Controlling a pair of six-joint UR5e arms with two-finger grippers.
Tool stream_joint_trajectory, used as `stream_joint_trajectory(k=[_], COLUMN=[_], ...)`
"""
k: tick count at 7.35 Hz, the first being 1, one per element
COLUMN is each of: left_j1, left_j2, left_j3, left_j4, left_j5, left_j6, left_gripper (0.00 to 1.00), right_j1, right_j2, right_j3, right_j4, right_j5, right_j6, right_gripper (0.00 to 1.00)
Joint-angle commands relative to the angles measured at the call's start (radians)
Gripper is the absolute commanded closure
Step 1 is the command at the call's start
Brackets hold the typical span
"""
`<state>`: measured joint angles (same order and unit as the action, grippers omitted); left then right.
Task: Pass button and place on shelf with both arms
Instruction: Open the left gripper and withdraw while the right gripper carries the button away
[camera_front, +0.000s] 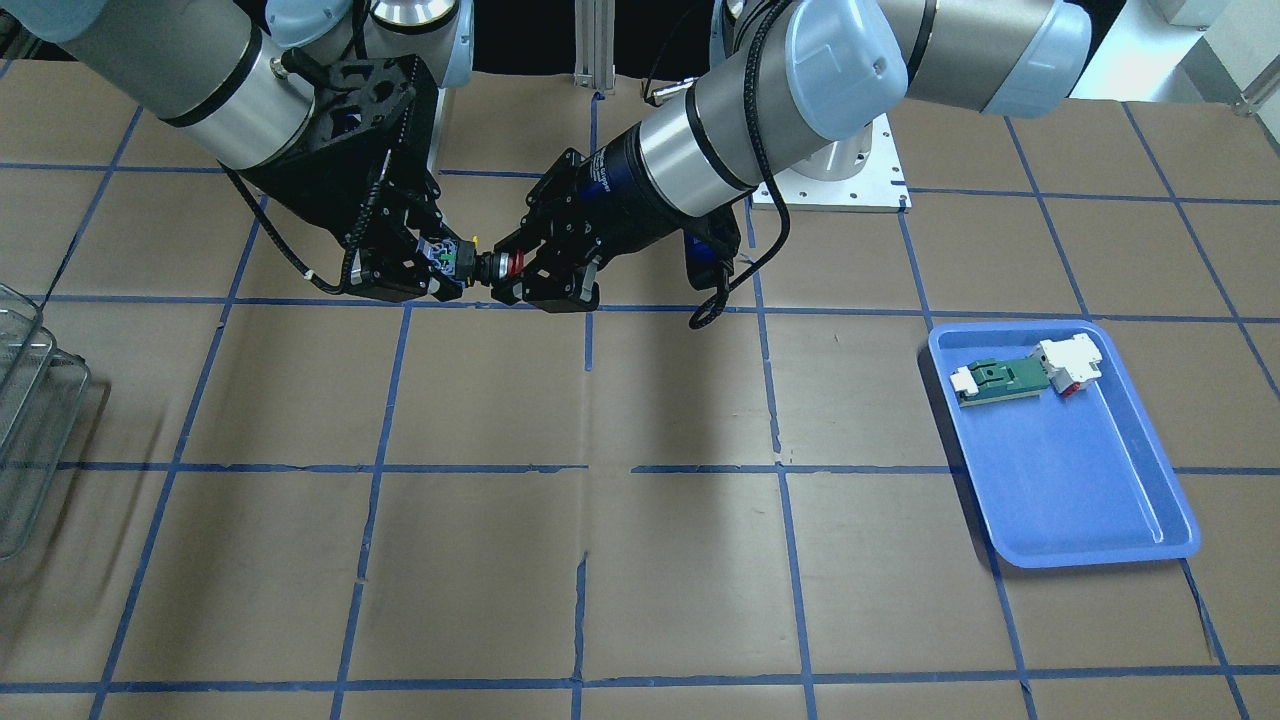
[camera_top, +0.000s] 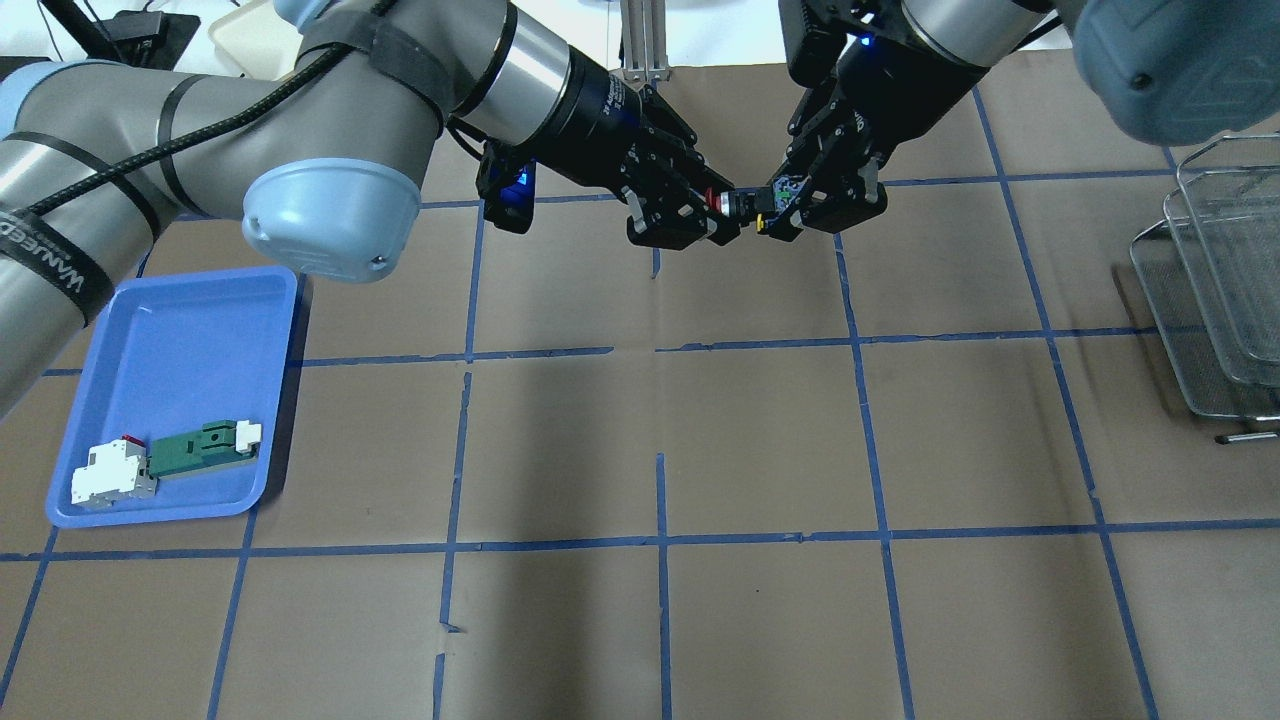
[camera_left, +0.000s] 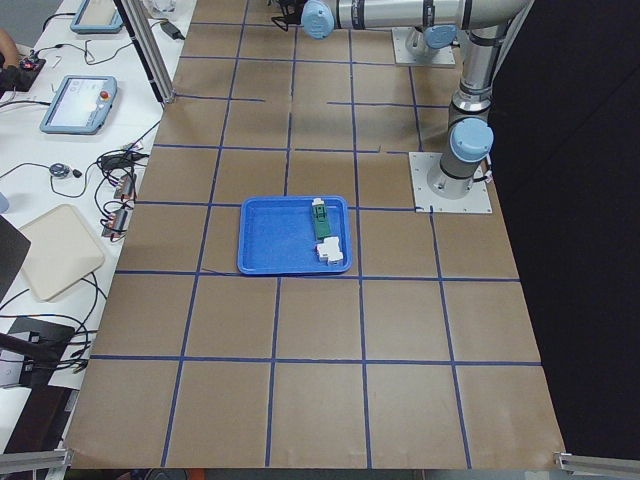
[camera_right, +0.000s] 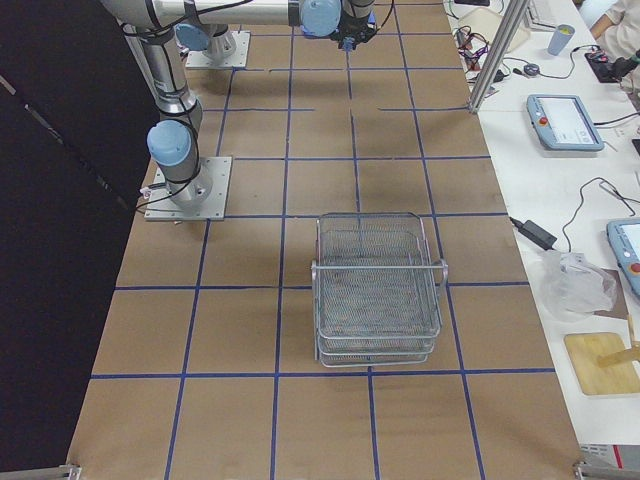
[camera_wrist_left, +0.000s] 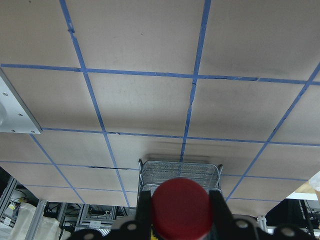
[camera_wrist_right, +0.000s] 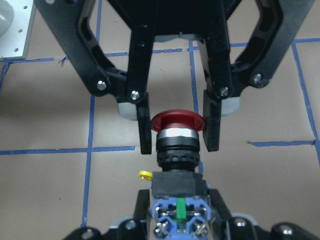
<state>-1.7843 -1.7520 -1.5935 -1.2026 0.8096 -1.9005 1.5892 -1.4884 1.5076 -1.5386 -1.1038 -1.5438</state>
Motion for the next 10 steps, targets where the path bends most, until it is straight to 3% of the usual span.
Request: stream_joint_trajectory(k=[1, 2, 3, 7, 8, 9, 10], left_j1=[-0.001, 0.0, -0.003, -0.003, 0.005, 0.034, 0.102], left_j2=[-0.001, 0.0, 0.0, -0.001, 0.0, -0.001, -0.003], left_j3=[0.003, 0.001, 0.0, 0.003, 0.001, -0.008, -0.019], left_j4=[0.0, -0.005, -0.002, 0.011, 0.009, 0.003, -0.003], left_j5=[0.002, 0.012, 0.084, 0.089, 0.098, 0.12, 0.231], left_j6=[-0.005, -0.014, -0.015, -0.015, 0.001, 0.073, 0.276], left_gripper=[1.0, 0.58, 0.01, 0.0, 0.0, 0.0, 0.0], right_j1=[0.0, 0.0, 0.0, -0.029, -0.067, -0.137, -0.231], right_j2=[-0.003, -0.003, -0.003, 0.005, 0.01, 0.014, 0.02], right_j3=[-0.001, -0.003, -0.001, -0.007, -0.007, -0.004, -0.004], right_j4=[-0.003, -0.005, -0.005, -0.011, -0.02, -0.032, -0.034], right_j5=[-0.001, -0.001, -0.002, -0.022, -0.094, -0.117, -0.126], right_j6=[-0.001, -0.001, -0.001, -0.002, -0.004, -0.007, -0.053], right_gripper=[1.0, 1.0, 1.0, 1.0, 1.0, 1.0, 1.0])
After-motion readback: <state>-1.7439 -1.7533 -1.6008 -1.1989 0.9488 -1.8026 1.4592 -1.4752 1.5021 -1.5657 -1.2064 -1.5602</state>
